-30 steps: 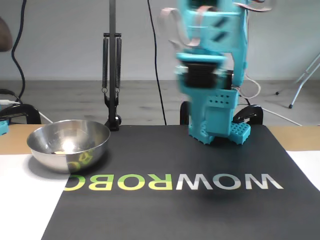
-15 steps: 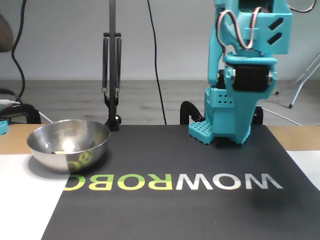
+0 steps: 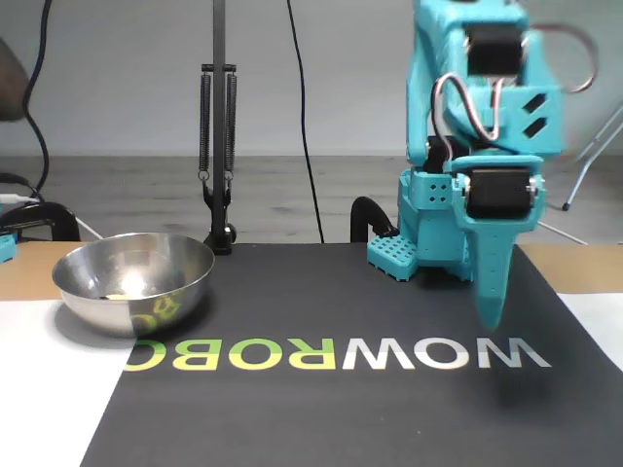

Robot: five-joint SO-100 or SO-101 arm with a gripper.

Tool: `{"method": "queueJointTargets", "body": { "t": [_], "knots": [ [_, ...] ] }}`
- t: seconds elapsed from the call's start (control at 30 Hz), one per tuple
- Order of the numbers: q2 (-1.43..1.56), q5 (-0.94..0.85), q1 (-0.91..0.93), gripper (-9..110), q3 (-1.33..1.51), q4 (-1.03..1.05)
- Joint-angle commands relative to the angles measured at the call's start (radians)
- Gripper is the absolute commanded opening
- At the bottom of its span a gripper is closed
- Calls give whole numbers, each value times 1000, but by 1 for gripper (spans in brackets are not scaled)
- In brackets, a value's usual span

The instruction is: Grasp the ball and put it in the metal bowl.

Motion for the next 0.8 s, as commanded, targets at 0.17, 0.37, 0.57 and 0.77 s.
{"method": "queueJointTargets", "body": {
  "t": [0.17, 0.37, 0.57, 0.77],
  "knots": [
    [407, 6, -3, 0, 328, -178],
    [699, 5, -3, 0, 561, -268],
    [930, 0, -3, 0, 729, -316],
    [1086, -5, 6, 0, 813, -298]
  ]
}}
